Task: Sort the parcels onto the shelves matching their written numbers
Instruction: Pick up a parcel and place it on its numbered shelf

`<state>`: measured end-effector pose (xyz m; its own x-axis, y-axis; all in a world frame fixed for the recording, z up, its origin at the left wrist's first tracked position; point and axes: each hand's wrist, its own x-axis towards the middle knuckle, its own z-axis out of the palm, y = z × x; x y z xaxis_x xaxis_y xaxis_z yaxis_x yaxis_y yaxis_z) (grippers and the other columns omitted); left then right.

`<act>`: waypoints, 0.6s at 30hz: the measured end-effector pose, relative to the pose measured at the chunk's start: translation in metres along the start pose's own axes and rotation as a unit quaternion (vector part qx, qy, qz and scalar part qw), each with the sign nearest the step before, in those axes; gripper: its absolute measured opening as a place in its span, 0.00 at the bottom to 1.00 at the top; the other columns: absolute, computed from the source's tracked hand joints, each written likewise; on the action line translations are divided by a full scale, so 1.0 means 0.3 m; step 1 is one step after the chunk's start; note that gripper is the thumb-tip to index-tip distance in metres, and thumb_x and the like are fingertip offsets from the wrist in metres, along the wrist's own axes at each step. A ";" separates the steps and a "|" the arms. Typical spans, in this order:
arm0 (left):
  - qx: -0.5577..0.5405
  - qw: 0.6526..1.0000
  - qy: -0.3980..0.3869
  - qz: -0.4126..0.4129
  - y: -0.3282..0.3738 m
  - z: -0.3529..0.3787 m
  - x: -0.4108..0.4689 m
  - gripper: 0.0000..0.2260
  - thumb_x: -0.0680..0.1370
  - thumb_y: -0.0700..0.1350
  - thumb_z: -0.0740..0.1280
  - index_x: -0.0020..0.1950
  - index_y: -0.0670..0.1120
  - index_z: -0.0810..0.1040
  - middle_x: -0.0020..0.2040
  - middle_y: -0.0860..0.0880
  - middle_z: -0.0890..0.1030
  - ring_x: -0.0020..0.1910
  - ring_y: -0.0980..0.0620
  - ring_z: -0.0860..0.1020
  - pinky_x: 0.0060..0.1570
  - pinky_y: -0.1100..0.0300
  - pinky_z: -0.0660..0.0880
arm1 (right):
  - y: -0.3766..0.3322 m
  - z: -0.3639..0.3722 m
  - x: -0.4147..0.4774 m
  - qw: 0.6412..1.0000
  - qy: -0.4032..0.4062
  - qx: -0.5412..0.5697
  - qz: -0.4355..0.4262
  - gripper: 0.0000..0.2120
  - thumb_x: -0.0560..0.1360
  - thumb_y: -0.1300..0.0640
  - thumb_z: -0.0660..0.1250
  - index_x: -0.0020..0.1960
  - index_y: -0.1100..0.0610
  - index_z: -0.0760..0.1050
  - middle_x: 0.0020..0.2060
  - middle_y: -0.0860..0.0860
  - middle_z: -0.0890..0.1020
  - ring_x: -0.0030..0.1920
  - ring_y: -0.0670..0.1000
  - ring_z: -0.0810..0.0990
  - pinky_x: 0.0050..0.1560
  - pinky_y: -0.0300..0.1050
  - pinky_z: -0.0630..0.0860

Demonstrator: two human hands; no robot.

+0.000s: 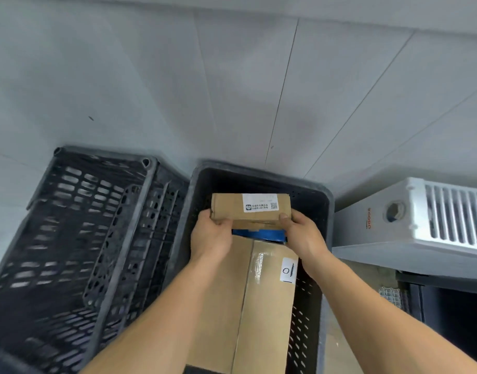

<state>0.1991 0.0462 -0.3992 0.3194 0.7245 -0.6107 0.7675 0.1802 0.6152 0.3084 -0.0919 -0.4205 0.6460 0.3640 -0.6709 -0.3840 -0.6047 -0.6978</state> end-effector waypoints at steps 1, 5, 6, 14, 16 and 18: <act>-0.007 1.000 0.007 -0.003 0.013 -0.017 -0.042 0.16 0.82 0.47 0.64 0.70 0.49 0.71 0.51 0.54 0.75 0.50 0.51 0.74 0.56 0.56 0.73 | -0.020 -0.015 -0.039 1.000 -0.004 -0.002 -0.004 0.15 0.85 0.50 0.57 0.69 0.46 0.75 0.60 0.44 0.81 0.63 0.49 0.78 0.69 0.57 0.72; -0.046 0.998 0.036 -0.007 0.076 -0.095 -0.221 0.16 0.82 0.49 0.64 0.69 0.50 0.72 0.58 0.51 0.78 0.53 0.49 0.76 0.57 0.54 0.73 | -0.120 -0.077 -0.205 0.999 -0.015 -0.019 -0.031 0.15 0.85 0.50 0.57 0.69 0.46 0.75 0.60 0.45 0.82 0.64 0.49 0.77 0.69 0.57 0.72; -0.056 0.997 0.045 -0.007 0.092 -0.118 -0.271 0.15 0.82 0.50 0.63 0.69 0.50 0.72 0.57 0.51 0.78 0.54 0.49 0.76 0.56 0.54 0.73 | -0.148 -0.091 -0.251 0.999 -0.018 -0.021 -0.036 0.14 0.85 0.50 0.57 0.68 0.46 0.75 0.59 0.45 0.82 0.63 0.49 0.77 0.69 0.58 0.72; -0.156 0.979 0.128 0.020 0.226 -0.315 -0.644 0.15 0.81 0.49 0.65 0.68 0.49 0.73 0.57 0.51 0.78 0.52 0.52 0.75 0.53 0.57 0.70 | -0.394 -0.185 -0.604 0.993 -0.051 -0.023 -0.103 0.15 0.84 0.51 0.58 0.69 0.47 0.74 0.52 0.40 0.80 0.63 0.49 0.76 0.68 0.58 0.73; -0.173 0.973 0.147 0.035 0.257 -0.370 -0.725 0.16 0.81 0.48 0.66 0.68 0.49 0.72 0.54 0.53 0.77 0.50 0.54 0.74 0.50 0.58 0.69 | -0.451 -0.192 -0.684 0.992 -0.054 -0.016 -0.117 0.15 0.84 0.52 0.59 0.70 0.48 0.73 0.50 0.40 0.79 0.62 0.50 0.77 0.68 0.56 0.73; -0.190 0.967 0.161 0.049 0.284 -0.424 -0.797 0.15 0.81 0.48 0.66 0.67 0.49 0.72 0.51 0.54 0.76 0.48 0.56 0.74 0.48 0.59 0.69 | -0.496 -0.195 -0.758 0.989 -0.060 -0.005 -0.137 0.15 0.84 0.52 0.60 0.70 0.49 0.73 0.50 0.41 0.79 0.61 0.50 0.77 0.66 0.54 0.74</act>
<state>0.1174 -0.0270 -0.1374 0.1437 0.9090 -0.3912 0.4633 0.2875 0.8383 0.2573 -0.1260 -0.1494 0.6414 0.5960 -0.4831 -0.1985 -0.4793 -0.8549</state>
